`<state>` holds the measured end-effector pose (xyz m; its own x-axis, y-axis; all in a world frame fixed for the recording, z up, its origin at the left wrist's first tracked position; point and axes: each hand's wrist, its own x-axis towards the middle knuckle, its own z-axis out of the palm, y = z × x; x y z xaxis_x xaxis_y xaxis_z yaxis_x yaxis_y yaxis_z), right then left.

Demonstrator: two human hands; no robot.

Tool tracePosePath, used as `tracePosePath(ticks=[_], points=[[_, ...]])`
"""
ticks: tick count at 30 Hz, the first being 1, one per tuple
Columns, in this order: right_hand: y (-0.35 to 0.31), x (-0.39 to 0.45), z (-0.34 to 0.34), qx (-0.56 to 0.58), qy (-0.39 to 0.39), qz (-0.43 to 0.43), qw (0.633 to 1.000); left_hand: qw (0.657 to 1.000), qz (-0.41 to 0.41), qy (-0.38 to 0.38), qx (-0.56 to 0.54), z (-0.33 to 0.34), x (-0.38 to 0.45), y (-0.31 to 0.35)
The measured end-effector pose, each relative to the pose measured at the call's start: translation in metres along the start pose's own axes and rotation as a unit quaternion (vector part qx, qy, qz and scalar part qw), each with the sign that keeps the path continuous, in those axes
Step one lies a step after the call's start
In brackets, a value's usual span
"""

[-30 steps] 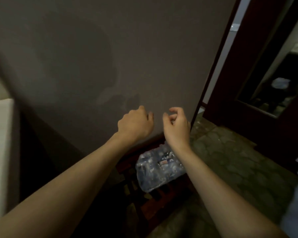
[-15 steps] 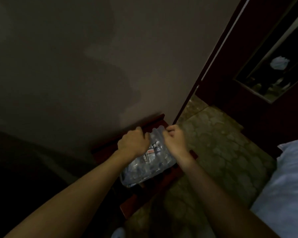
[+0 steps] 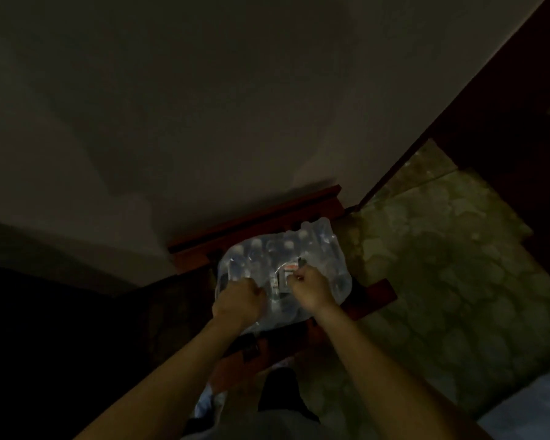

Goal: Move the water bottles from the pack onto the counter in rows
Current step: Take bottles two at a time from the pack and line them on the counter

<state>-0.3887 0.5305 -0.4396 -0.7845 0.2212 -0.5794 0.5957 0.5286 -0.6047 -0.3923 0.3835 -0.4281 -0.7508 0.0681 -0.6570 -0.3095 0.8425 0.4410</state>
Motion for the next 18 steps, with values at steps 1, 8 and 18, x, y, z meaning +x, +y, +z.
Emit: tracePosePath(ticks=[1, 8, 18], points=[[0.005, 0.009, -0.001, -0.009, -0.027, 0.006, 1.0, 1.0, -0.022, -0.006, -0.011, 0.007, 0.008, 0.001], [0.03, 0.061, 0.002, -0.1, -0.14, 0.045, 0.984, 0.992, -0.118, 0.008, -0.051, 0.042, 0.04, 0.004], [0.044, 0.101, 0.067, -0.135, -0.196, 0.091, 0.967, 0.97, -0.208, 0.064, -0.105, 0.048, 0.07, -0.031]])
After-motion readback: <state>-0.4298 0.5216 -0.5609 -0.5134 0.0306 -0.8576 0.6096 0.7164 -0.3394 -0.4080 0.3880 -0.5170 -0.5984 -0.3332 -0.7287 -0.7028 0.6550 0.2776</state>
